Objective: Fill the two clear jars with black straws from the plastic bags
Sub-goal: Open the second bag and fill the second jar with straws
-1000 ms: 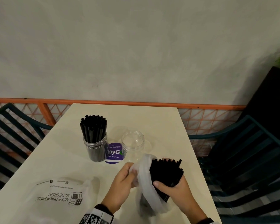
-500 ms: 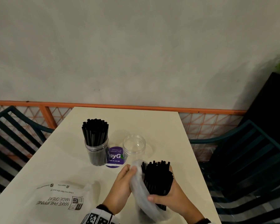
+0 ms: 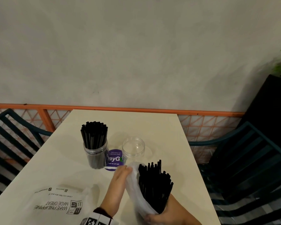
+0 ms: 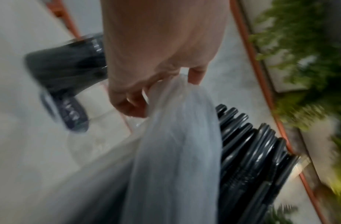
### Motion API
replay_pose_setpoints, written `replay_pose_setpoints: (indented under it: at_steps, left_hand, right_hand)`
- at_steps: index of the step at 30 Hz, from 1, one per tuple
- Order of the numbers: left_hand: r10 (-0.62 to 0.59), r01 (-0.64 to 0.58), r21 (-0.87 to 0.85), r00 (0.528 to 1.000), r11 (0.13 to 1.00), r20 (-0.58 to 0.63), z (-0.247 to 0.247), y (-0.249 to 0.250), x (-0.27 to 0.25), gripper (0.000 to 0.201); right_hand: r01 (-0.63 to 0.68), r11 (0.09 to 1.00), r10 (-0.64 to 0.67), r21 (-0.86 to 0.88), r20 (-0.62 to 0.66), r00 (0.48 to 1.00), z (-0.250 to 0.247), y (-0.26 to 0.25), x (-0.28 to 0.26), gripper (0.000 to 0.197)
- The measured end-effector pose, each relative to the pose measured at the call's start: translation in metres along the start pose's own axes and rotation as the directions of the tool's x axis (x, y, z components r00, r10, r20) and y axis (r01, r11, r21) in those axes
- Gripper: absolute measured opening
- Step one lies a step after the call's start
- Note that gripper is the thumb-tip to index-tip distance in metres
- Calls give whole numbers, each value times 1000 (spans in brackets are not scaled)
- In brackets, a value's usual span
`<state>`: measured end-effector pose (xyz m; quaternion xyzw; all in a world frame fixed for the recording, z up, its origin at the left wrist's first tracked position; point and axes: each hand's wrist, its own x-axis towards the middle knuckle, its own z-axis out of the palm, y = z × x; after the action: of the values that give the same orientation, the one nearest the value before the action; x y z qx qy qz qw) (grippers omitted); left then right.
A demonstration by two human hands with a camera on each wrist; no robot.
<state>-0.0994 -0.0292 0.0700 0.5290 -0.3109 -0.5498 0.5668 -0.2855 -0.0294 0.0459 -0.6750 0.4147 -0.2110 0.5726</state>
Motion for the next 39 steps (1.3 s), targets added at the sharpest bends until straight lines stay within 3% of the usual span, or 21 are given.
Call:
replay_pose_setpoints:
  at_steps: [2, 6, 9, 11, 12, 14, 16, 17, 18, 19, 21, 22, 24, 27, 29, 32, 34, 36, 39]
  left_hand:
    - [167, -168, 160, 986, 973, 23, -3, 8, 0, 18]
    - [262, -260, 251, 965, 932, 26, -4, 12, 1, 15]
    - [245, -260, 324, 966, 909, 89, -1, 7, 4, 20]
    - [199, -221, 309, 975, 925, 101, 3, 4, 5, 26]
    - [149, -166, 246, 985, 955, 88, 4, 3, 4, 29]
    - [10, -16, 52, 994, 999, 110, 5, 5, 2, 27]
    - [-84, 102, -91, 980, 991, 182, 1, 7, 0, 19]
    - [-81, 103, -95, 972, 990, 219, -4, 8, 0, 15]
    - [-63, 72, -25, 963, 997, 263, -10, 10, 1, 20]
    - [-53, 18, 107, 941, 994, 335, -15, 11, 1, 38]
    - [-122, -76, 386, 878, 919, 462, -24, 12, 2, 77]
    - [-153, -119, 493, 865, 862, 477, -26, 12, 1, 86]
    - [-82, -193, 596, 912, 779, 403, -26, 9, -1, 79]
    - [112, -214, 571, 972, 793, 208, -20, -2, 0, 56]
    - [189, -228, 548, 974, 805, 128, -16, -8, -2, 47]
    - [252, -240, 529, 966, 814, 51, -14, -12, -3, 42]
    - [286, -243, 526, 958, 815, -2, -13, -12, -3, 39]
    - [327, -267, 527, 945, 807, -21, -12, -10, -6, 34]
    - [366, -305, 569, 930, 764, 7, -11, -9, -13, 37]
  right_hand:
    - [23, 1000, -23, -19, -23, 999, -1, 9, 1, 84]
    - [43, 999, -43, 2, -36, 998, 0, 13, 2, 93]
    - [78, 994, -76, -72, 32, 997, -1, 10, 2, 90]
    - [97, 942, -146, -320, -132, 980, 1, 10, 4, 62]
    - [26, 918, -145, -395, -274, 951, 0, 11, 11, 51]
    - [26, 845, -248, -534, -348, 904, 5, 34, 26, 48]
    - [11, 921, -53, -388, -98, 994, -6, 27, 3, 47]
    - [-13, 961, -18, -275, -111, 994, -14, 22, -12, 52]
    - [-2, 994, -2, -109, -37, 999, -6, 14, -4, 62]
    - [8, 999, -10, 43, 50, 999, -5, 10, -2, 71]
    - [50, 998, -50, 46, -11, 999, -14, 18, -1, 71]
    - [26, 998, -24, 52, -49, 999, -15, 21, 5, 66]
    - [-59, 997, 62, 47, -57, 996, -18, 23, 7, 59]
    - [-188, 980, 184, -61, -64, 981, -20, 23, 8, 84]
    - [-191, 964, 192, -183, -11, 981, -22, 15, 6, 93]
    - [-130, 967, 175, -220, 201, 964, -30, 5, 1, 93]
    - [-109, 958, 181, -265, 265, 947, -39, 3, -2, 90]
    - [-114, 951, 188, -286, 246, 951, -44, 5, -4, 76]
    - [-181, 926, 218, -332, 77, 973, -43, 17, -2, 56]
